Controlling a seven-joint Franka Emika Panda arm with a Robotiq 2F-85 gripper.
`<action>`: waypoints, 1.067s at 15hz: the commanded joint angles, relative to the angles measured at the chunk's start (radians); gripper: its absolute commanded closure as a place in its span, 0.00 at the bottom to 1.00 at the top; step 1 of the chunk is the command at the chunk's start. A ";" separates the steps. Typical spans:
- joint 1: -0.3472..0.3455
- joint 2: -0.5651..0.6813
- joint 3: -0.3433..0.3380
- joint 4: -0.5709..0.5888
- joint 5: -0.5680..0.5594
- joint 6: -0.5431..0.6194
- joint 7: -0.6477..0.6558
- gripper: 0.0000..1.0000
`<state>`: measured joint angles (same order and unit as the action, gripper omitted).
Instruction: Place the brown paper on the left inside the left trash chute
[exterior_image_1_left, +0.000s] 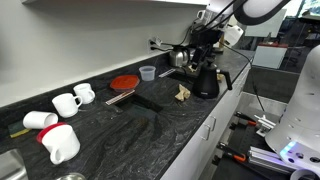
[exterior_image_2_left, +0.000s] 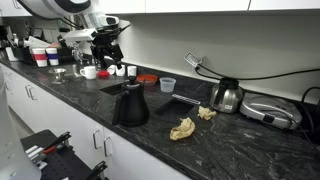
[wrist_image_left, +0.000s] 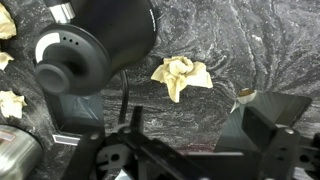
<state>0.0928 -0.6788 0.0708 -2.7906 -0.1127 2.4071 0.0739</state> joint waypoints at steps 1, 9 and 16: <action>-0.011 -0.001 0.012 0.001 0.012 -0.001 -0.009 0.00; -0.058 0.128 0.151 0.102 0.003 -0.042 0.248 0.00; -0.104 0.345 0.221 0.219 -0.013 -0.058 0.537 0.00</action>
<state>0.0172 -0.4167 0.2735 -2.6432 -0.1282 2.3933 0.5232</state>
